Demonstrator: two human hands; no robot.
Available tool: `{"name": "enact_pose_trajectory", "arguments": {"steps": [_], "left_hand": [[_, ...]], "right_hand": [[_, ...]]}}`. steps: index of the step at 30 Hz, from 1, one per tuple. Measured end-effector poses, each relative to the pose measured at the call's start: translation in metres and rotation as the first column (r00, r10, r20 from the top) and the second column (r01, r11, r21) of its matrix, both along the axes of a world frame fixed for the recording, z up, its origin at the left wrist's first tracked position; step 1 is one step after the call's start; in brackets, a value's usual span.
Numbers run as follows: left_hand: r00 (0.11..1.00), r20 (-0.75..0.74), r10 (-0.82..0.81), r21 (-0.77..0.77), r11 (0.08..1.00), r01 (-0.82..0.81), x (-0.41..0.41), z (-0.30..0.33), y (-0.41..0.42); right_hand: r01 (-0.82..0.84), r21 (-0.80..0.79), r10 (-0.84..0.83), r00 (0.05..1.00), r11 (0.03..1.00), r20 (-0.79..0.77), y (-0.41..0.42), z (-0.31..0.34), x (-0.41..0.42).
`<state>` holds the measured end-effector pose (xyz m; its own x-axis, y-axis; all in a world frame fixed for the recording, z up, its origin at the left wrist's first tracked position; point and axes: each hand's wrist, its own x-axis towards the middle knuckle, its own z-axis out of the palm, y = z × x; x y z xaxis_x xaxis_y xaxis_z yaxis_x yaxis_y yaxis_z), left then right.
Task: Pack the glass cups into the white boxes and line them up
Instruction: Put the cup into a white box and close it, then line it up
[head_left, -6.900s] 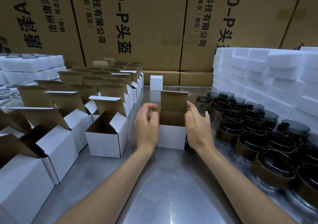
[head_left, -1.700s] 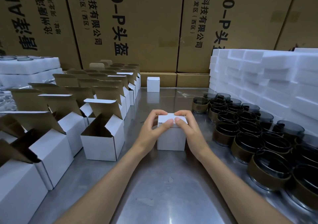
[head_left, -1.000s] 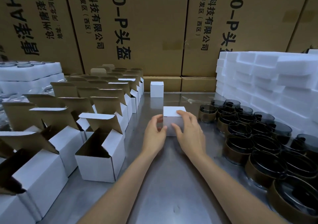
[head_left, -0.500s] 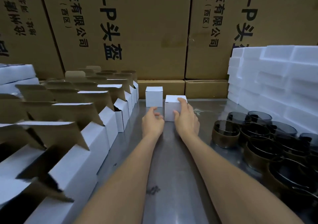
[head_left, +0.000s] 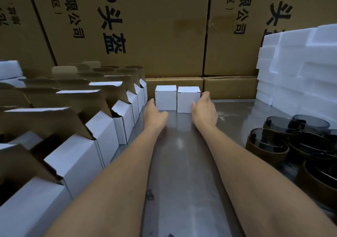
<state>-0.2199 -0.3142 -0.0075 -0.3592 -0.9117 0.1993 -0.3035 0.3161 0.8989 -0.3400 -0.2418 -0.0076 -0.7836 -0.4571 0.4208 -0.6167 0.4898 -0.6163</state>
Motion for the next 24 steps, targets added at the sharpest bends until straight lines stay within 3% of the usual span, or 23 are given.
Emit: {"name": "enact_pose_trajectory", "arguments": {"steps": [6,12,24], "left_hand": [[1.0,-0.001,0.006,-0.051,0.999,-0.006,-0.0029,-0.002,0.0002],[0.994,0.099,-0.038,-0.141,0.989,0.052,-0.0025,-0.0071,-0.0024],[0.962,0.245,-0.119,-0.138,0.978,0.156,-0.0068,-0.0074,-0.0021]], "right_hand": [[0.01,0.056,-0.006,0.998,0.998,-0.063,-0.0047,-0.0005,-0.0031],[0.021,0.037,-0.019,0.999,0.999,-0.045,-0.0063,-0.0001,-0.006],[-0.004,0.087,0.008,0.999,0.996,-0.042,-0.0049,0.0014,-0.0042]]}}
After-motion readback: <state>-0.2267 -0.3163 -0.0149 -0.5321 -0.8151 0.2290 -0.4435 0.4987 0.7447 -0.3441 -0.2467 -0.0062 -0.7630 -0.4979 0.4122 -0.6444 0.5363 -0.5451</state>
